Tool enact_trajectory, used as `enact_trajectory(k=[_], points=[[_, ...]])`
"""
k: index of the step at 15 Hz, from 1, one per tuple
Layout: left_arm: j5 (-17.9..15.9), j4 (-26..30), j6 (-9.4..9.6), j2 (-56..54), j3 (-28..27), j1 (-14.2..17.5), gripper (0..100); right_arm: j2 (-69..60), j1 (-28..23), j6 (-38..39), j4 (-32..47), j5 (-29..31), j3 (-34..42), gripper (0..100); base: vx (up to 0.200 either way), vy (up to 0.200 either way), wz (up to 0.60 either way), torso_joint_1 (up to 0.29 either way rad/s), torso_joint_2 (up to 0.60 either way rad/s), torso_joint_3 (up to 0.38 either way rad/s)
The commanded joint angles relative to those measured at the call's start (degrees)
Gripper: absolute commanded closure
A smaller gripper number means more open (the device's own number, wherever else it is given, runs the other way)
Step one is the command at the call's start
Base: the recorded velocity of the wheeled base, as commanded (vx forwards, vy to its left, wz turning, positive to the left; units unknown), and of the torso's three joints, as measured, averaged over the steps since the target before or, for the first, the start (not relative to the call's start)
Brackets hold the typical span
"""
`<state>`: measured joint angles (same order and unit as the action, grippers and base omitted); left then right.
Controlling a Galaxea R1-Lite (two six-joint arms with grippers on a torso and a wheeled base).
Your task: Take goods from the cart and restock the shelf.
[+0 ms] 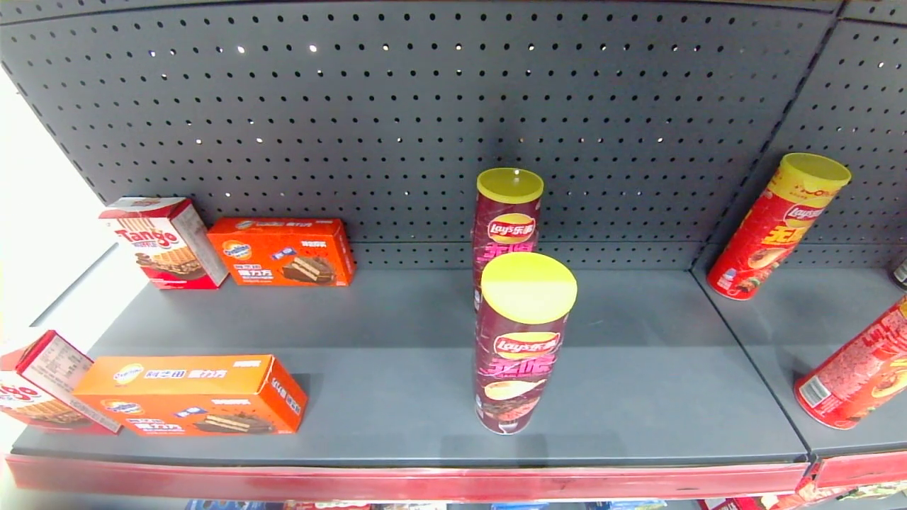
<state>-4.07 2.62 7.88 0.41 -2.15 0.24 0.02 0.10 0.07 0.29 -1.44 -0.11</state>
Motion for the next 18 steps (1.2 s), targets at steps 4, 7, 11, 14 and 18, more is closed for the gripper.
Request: enact_trajectory(k=[4, 7, 11, 14, 18], points=[[6.88, -0.34, 0.04, 0.11, 0.12, 0.2, 0, -0.02, -0.01, -0.07, -0.03, -0.06, 0.02, 0, 0.0, 0.0, 0.0, 0.0, 0.0, 0.0], [0.38, -0.34, -0.67, 0.29, 1.09, -0.33, 0, -0.02, -0.01, 0.01, -0.03, -0.06, 0.02, 0, 0.0, 0.0, 0.0, 0.0, 0.0, 0.0], [-1.2, -0.69, -1.99, 0.29, 1.27, -0.16, 0, -0.02, -0.01, 0.01, -0.03, -0.06, 0.02, 0, 0.0, 0.0, 0.0, 0.0, 0.0, 0.0], [-1.2, -0.86, -1.99, 0.2, 1.35, -0.16, 0, -0.02, -0.01, 0.01, -0.03, -0.06, 0.02, 0, 0.0, 0.0, 0.0, 0.0, 0.0, 0.0], [-0.59, -0.86, -3.13, 0.2, 1.35, -0.16, 0, -0.02, -0.01, 0.01, -0.03, -0.06, 0.02, 0, 0.0, 0.0, 0.0, 0.0, 0.0, 0.0]])
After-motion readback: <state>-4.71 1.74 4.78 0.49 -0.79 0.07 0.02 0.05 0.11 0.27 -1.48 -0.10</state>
